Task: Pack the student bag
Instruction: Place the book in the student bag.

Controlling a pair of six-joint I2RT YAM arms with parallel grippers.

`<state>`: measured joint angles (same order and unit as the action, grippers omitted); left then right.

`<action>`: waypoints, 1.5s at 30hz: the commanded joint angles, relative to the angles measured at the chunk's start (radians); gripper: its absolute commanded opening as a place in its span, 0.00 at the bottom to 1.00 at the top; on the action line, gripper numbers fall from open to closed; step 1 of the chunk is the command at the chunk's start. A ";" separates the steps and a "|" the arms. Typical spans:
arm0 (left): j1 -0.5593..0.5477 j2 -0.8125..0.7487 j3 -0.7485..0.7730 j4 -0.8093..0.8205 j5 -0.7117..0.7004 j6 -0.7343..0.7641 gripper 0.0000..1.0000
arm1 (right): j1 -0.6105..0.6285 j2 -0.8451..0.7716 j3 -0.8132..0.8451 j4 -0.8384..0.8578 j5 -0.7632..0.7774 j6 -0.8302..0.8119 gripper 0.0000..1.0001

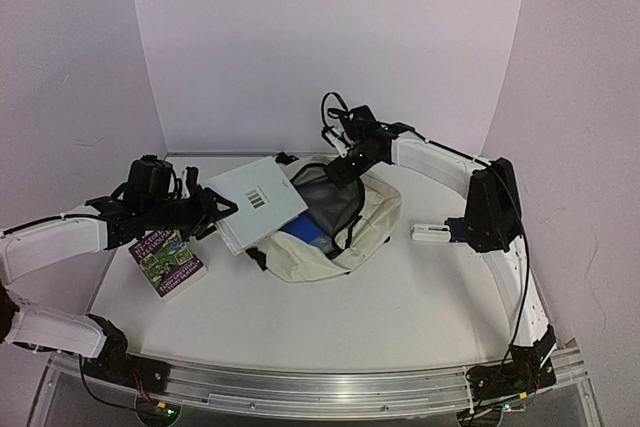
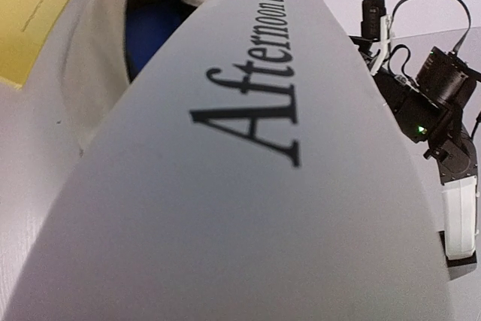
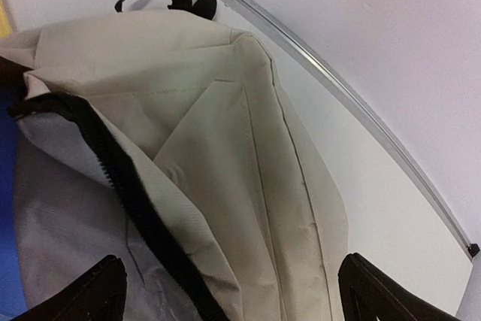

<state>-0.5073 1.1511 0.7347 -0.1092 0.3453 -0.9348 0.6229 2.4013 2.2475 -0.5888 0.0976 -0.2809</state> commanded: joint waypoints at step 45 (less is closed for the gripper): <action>0.037 0.268 -0.068 0.476 0.267 -0.224 0.00 | 0.003 -0.365 0.026 0.002 -0.614 0.272 0.00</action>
<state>-0.4759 1.3783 0.6070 0.2397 0.6083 -1.1201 0.6134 2.1335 2.2421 -0.6499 -0.4705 -0.0269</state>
